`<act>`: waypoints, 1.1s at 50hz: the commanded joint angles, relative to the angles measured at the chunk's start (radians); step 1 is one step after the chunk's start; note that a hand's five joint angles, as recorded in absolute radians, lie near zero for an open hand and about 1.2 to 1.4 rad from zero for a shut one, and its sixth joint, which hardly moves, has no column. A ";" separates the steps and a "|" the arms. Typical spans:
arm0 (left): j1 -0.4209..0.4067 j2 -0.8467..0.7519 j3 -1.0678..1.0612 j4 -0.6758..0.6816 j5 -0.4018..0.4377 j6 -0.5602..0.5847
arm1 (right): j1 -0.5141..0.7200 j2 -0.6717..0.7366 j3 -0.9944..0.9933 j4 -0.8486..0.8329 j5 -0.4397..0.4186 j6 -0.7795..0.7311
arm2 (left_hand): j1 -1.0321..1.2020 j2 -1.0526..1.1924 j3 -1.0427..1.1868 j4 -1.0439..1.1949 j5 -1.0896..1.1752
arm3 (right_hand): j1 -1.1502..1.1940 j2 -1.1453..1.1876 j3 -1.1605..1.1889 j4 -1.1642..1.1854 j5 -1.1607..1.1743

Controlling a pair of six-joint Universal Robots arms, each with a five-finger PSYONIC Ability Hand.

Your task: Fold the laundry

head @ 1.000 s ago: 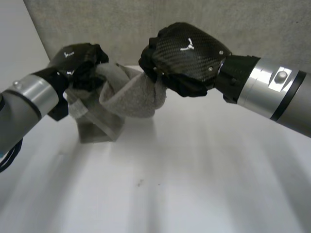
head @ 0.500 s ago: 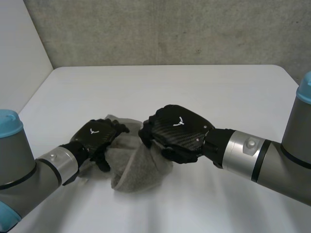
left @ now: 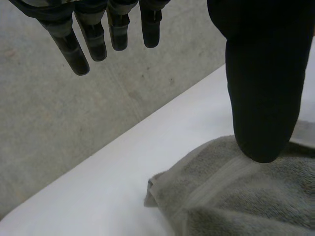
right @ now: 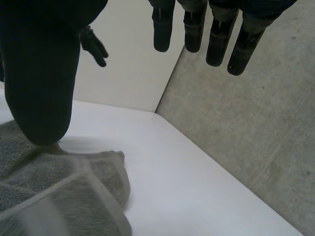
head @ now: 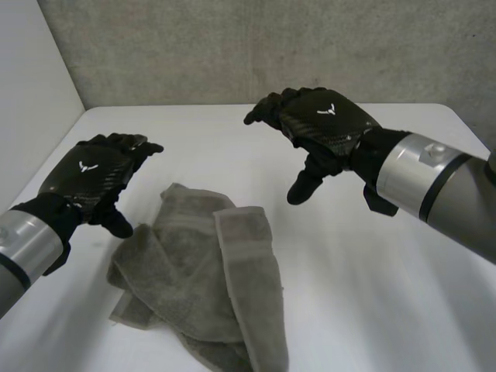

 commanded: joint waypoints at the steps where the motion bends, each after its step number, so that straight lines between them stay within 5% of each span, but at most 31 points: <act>1: 0.035 0.035 -0.036 -0.110 0.000 -0.010 | 0.013 0.108 -0.083 0.046 -0.006 -0.186 | 0.011 0.029 0.027 0.028 0.004 | 0.038 0.015 0.041 0.020 0.033; 10: 0.081 0.093 -0.139 -0.150 0.005 -0.009 | 0.094 0.215 -0.097 0.037 -0.025 -0.513 | 0.003 0.021 0.018 0.019 -0.005 | 0.168 0.144 0.171 0.149 0.162; 27: 0.119 0.098 -0.174 -0.138 0.005 -0.010 | 0.249 0.475 -0.261 0.018 0.003 -0.662 | -0.015 0.003 0.001 0.002 -0.023 | 0.244 0.220 0.247 0.225 0.238; 39: 0.121 0.098 -0.185 -0.125 0.005 -0.012 | 0.296 0.611 -0.338 0.017 0.122 -0.830 | -0.018 0.000 -0.002 -0.001 -0.026 | 0.303 0.279 0.306 0.284 0.297; 51: 0.121 0.098 -0.193 -0.108 0.006 -0.014 | 0.296 0.673 -0.359 -0.023 0.127 -0.851 | -0.018 0.000 -0.002 -0.001 -0.026 | 0.303 0.279 0.306 0.284 0.297; 54: 0.121 0.098 -0.199 -0.101 0.006 -0.014 | 0.296 0.680 -0.361 -0.049 0.129 -0.851 | -0.018 0.000 -0.002 -0.001 -0.026 | 0.397 0.373 0.400 0.378 0.391; 55: 0.121 0.098 -0.202 -0.095 0.006 -0.014 | 0.296 0.683 -0.362 -0.063 0.129 -0.851 | -0.018 0.000 -0.002 -0.001 -0.026 | 0.658 0.635 0.661 0.640 0.653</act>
